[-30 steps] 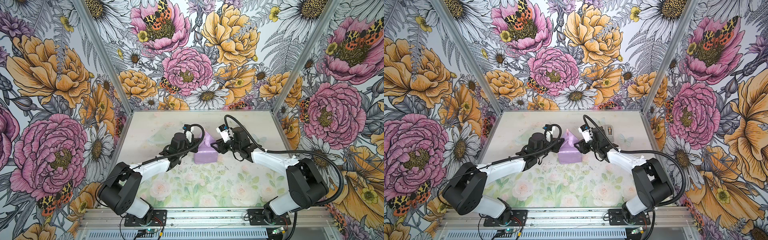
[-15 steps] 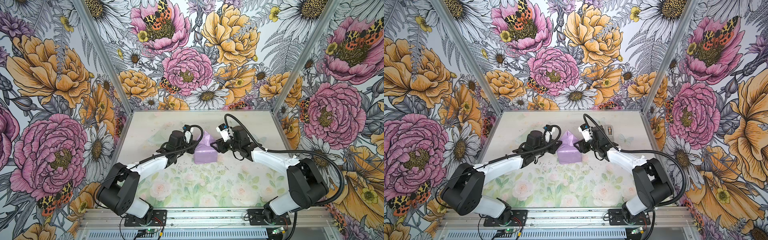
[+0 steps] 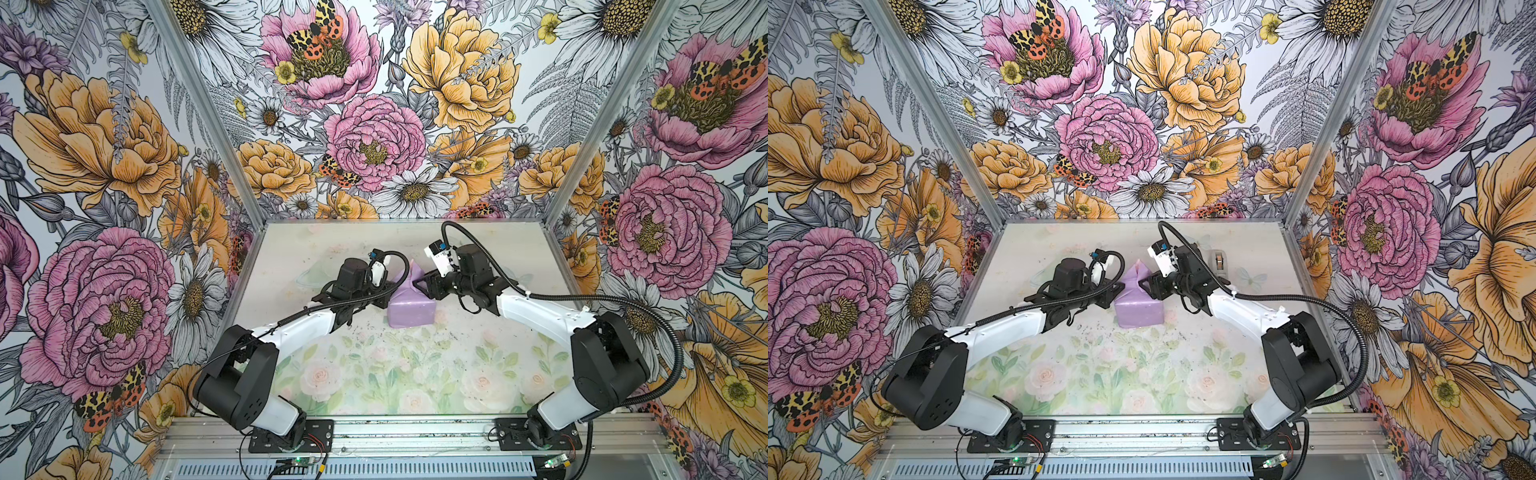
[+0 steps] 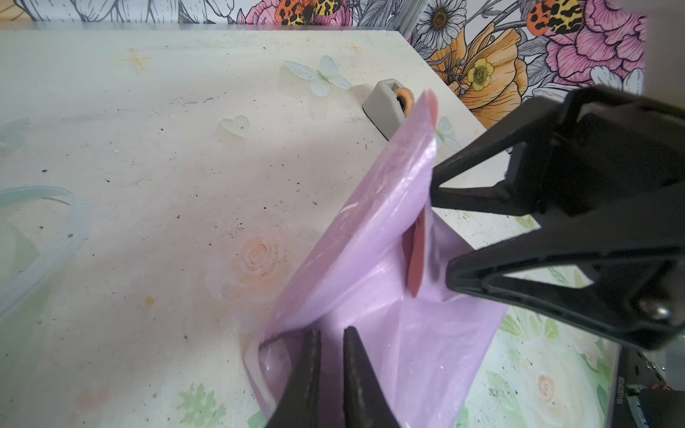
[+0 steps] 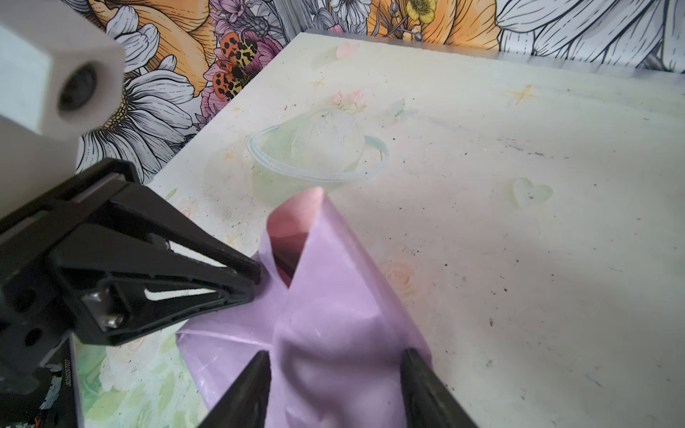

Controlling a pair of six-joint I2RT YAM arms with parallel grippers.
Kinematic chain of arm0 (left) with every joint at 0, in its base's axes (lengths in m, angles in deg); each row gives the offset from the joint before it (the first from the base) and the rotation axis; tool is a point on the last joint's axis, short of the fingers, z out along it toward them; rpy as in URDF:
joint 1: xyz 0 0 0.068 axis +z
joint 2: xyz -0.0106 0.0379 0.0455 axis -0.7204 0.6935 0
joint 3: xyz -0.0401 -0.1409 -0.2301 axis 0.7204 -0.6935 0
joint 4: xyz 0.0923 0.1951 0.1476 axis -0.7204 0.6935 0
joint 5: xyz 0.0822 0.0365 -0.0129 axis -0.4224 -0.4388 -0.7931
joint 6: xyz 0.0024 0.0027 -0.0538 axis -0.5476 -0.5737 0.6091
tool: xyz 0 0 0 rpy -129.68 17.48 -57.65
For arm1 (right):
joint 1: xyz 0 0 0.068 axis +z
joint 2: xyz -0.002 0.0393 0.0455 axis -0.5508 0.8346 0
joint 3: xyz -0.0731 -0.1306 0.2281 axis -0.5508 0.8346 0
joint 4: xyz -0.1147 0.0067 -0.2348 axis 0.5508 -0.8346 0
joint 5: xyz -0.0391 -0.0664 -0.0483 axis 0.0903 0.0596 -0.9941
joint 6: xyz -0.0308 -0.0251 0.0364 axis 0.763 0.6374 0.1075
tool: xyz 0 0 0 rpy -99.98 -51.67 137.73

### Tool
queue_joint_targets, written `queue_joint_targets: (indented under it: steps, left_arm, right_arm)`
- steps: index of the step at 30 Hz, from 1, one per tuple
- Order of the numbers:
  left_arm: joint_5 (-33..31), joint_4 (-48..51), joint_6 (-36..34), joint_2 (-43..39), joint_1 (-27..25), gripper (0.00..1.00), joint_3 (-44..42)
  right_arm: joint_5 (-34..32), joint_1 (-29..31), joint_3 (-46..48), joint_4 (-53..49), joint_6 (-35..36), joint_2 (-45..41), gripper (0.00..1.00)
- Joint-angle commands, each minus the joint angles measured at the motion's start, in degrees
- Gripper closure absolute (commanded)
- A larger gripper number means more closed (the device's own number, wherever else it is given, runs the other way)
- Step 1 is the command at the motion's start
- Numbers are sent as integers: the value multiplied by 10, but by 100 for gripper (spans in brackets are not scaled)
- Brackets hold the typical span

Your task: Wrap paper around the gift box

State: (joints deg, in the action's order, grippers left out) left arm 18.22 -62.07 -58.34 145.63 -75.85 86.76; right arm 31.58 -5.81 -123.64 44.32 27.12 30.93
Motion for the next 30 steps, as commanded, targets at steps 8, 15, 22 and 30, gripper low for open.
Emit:
queue_joint_targets:
  steps: [8, 15, 22, 30]
  left_arm:
    - [26, 51, -20, 8, 3, 81, 21]
    - [55, -7, 21, -3, 13, 72, 26]
    - [65, -11, 25, 24, 15, 70, 39]
    - [48, 42, -16, 32, 15, 72, 45]
  right_arm:
    - [-35, 9, -1, -35, 45, 21, 41]
    - [-37, 10, 11, -41, 53, 12, 42]
    - [-30, 10, 11, -55, 61, -1, 41]
    - [-7, -4, 12, -60, 53, -69, 38]
